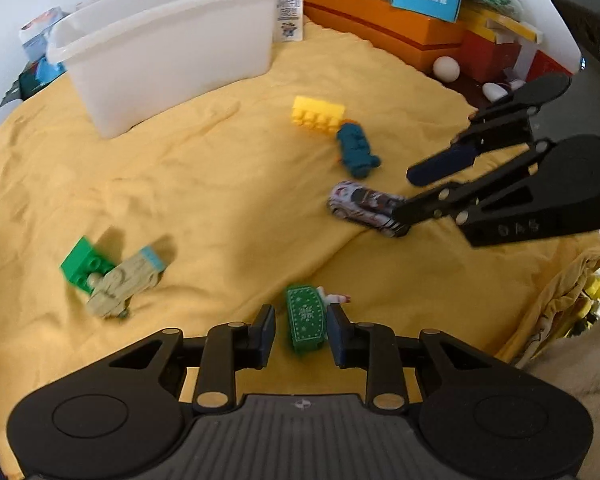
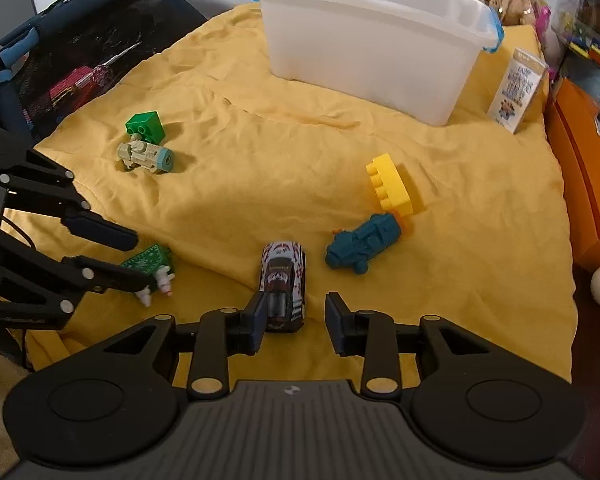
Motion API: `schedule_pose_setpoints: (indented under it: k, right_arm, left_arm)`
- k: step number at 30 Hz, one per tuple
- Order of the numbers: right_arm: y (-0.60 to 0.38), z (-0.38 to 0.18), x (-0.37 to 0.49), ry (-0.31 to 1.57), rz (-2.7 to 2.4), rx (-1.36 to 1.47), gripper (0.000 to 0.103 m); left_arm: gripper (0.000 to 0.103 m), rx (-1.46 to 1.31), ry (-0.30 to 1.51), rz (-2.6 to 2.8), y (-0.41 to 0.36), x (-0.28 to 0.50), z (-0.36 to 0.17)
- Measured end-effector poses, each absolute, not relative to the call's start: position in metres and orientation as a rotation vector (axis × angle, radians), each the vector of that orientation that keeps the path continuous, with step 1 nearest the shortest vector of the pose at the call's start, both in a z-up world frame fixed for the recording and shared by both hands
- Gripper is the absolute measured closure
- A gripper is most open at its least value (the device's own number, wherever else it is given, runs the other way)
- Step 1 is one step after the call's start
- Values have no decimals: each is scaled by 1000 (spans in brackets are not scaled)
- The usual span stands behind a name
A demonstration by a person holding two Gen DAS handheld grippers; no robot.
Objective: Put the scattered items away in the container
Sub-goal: 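Grasp the green snowman card with left gripper while right grasps the white striped car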
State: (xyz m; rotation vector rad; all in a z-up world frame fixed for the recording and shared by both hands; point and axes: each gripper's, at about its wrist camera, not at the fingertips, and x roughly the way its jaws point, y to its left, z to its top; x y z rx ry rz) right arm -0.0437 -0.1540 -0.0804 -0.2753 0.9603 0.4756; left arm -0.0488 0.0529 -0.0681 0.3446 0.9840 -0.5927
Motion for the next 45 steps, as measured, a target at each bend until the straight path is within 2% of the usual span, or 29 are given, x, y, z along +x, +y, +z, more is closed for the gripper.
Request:
schedule_pose_setpoints:
  k: [14, 19, 29, 38, 40, 42, 45]
  right_arm:
    - [-151, -81, -42, 948, 489, -276, 64]
    - [-155, -82, -41, 953, 489, -271, 63]
    - [-162, -84, -40, 964, 516, -292, 60]
    - [-168, -85, -42, 964, 529, -299, 59]
    - [-169, -84, -41, 961, 530, -298, 59]
    - [-169, -84, -41, 957, 531, -300, 59]
    - [-169, -83, -41, 954, 533, -301, 58]
  left_arm:
    - [70, 408, 934, -419, 68, -42, -52]
    - [70, 289, 944, -544, 71, -57, -28]
    - [70, 399, 930, -625, 20, -74, -49]
    - [70, 499, 926, -526, 14, -70, -67]
    - [65, 519, 924, -529, 15, -70, -69]
    - [65, 547, 919, -553, 15, -71, -71]
    - [59, 600, 912, -589, 13, -73, -71]
